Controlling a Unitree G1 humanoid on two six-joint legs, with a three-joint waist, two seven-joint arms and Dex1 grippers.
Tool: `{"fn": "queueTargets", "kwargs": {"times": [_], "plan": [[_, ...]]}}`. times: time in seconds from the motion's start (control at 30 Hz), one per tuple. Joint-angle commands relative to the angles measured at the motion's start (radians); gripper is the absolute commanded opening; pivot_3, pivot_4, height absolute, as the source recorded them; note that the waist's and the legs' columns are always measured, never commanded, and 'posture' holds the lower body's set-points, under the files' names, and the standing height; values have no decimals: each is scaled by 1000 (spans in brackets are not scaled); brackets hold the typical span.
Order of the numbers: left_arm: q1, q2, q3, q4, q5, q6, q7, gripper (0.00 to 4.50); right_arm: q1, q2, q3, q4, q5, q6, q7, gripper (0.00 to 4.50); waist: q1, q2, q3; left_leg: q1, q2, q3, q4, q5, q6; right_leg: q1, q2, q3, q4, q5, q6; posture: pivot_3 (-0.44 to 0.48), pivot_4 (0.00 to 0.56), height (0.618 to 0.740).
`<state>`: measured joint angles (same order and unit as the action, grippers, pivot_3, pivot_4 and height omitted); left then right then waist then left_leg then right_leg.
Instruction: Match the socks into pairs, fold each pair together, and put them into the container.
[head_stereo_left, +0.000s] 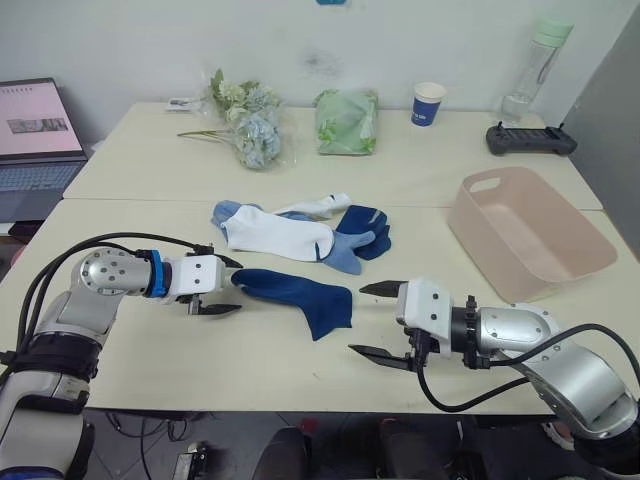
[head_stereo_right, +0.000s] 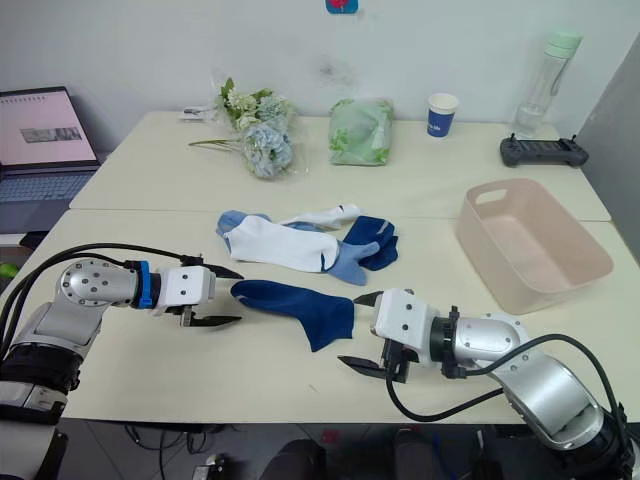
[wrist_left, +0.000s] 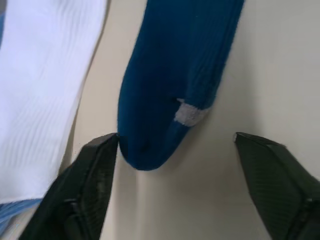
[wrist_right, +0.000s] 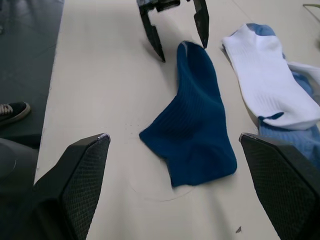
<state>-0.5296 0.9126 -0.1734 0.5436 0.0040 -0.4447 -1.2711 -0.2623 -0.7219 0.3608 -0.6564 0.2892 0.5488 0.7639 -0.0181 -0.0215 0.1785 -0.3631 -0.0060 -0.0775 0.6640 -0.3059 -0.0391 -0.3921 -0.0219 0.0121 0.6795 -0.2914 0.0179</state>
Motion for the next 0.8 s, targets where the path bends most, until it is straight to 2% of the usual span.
{"fn": "queueTargets", "kwargs": {"times": [0.03, 0.1, 0.23, 0.3, 0.53, 0.63, 0.8], "plan": [[-10, -7, -8, 11, 0, 0, -30, 2604, -57, 77, 64, 66, -35, -62, 28, 4500, -9, 0, 0, 0, 0, 0, 0, 0, 0, 0, 0, 0, 1, 0, 0, 0, 150, 740], [0, -7, -2, -14, -5, 13, -35, 1854, -100, 147, 102, 164, -45, -75, 43, 4500, -12, 0, 0, 0, 1, -1, 0, 0, 0, 0, 1, 0, 2, 0, 0, 0, 150, 740], [25, -3, 14, -68, -22, 52, -42, 531, -170, 201, 186, 320, -131, -150, 98, 4500, -14, 0, 0, 0, 1, -2, 1, 0, 0, 0, 2, 0, 1, 0, 0, 0, 150, 740], [44, 5, 26, -101, -38, 92, -48, 34, -194, 229, 217, 382, -161, -164, 112, 4500, -13, 0, 0, -1, 0, -1, 1, 0, 0, -1, 2, -1, 1, 0, 0, 0, 150, 740], [96, 28, 46, -201, -84, 232, -79, 34, -225, 329, 218, 544, -203, -187, 113, 4500, -14, 0, 0, -1, 1, 0, 1, 0, 0, -3, 0, 1, 2, 0, 0, 0, 150, 740], [105, 34, 50, -216, -85, 247, -79, 0, -233, 343, 215, 581, -241, -219, 106, 3847, -14, 0, 0, -1, 1, -1, 1, 0, 0, -3, 0, 0, 3, 0, 0, 0, 150, 740], [148, 53, 58, -247, -103, 293, -95, 0, -224, 343, 196, 579, -256, -236, 113, 1999, -14, 0, 0, -1, 1, 0, 0, 0, 0, -3, 1, 1, 2, 0, 0, 0, 150, 740]]}}
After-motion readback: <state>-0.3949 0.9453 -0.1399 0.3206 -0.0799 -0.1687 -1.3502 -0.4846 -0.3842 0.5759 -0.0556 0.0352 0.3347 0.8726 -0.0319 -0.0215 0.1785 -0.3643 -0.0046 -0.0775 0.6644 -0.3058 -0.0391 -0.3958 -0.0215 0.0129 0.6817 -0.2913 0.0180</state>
